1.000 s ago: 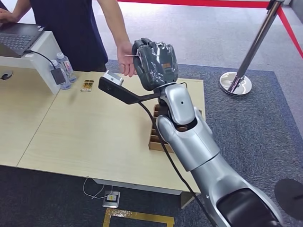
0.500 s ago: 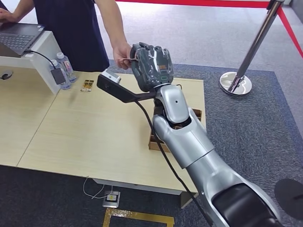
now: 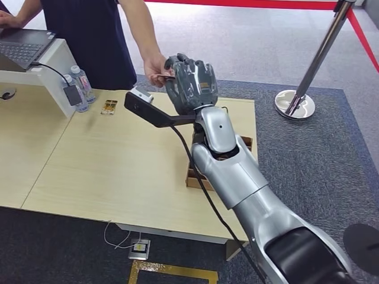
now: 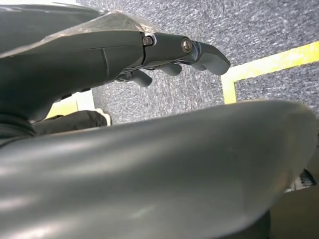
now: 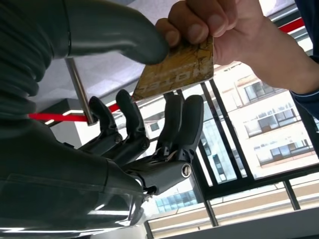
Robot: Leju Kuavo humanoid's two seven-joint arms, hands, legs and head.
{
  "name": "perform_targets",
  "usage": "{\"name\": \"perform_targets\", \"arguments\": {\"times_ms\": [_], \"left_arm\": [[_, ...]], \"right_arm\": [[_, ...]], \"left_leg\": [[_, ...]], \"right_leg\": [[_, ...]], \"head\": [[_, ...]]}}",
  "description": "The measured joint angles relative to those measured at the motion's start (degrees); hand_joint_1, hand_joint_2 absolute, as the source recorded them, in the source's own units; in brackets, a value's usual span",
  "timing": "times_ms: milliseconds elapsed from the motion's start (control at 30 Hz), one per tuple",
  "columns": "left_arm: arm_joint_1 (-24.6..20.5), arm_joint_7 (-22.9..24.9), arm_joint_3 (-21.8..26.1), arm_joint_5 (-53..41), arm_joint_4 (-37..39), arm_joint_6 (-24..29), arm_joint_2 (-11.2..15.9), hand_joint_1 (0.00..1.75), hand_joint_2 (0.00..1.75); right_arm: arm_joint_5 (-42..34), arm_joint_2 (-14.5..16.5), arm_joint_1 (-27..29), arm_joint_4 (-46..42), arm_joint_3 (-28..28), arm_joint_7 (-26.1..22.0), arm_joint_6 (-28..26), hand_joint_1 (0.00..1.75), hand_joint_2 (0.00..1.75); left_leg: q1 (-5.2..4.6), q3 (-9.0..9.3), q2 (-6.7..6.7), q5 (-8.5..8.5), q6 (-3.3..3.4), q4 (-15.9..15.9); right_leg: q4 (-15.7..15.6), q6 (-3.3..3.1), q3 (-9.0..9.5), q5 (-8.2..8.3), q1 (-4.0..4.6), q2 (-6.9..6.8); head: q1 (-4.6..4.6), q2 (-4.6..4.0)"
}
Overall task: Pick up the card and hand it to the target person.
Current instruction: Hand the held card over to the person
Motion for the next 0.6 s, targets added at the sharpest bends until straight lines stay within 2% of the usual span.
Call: {"name": "perform_targets", "arguments": {"times_ms": [333, 600], "left_arm": [[0.04, 0.21, 0.02, 0.03, 0.02, -0.37, 0.03, 0.0, 0.0], [0.14, 0.34, 0.05, 0.82, 0.02, -0.37, 0.07, 0.0, 0.0]], "right_arm": [[-12.92, -0.25, 2.98, -5.09, -2.32, -5.84, 6.06, 0.0, 1.75], [-18.7, -2.72, 8.49, -13.33, -4.44, -8.06, 7.27, 0.0, 1.75]], "left_leg": [[0.0, 0.0, 0.0, 0.0, 0.0, 0.0], [0.0, 0.01, 0.0, 0.0, 0.0, 0.01]], "right_leg": [[-0.01, 0.0, -0.01, 0.0, 0.0, 0.0], [-0.02, -0.01, -0.01, -0.01, 0.0, 0.0]], "head": [[-0.01, 0.0], [0.0, 0.0]]}}
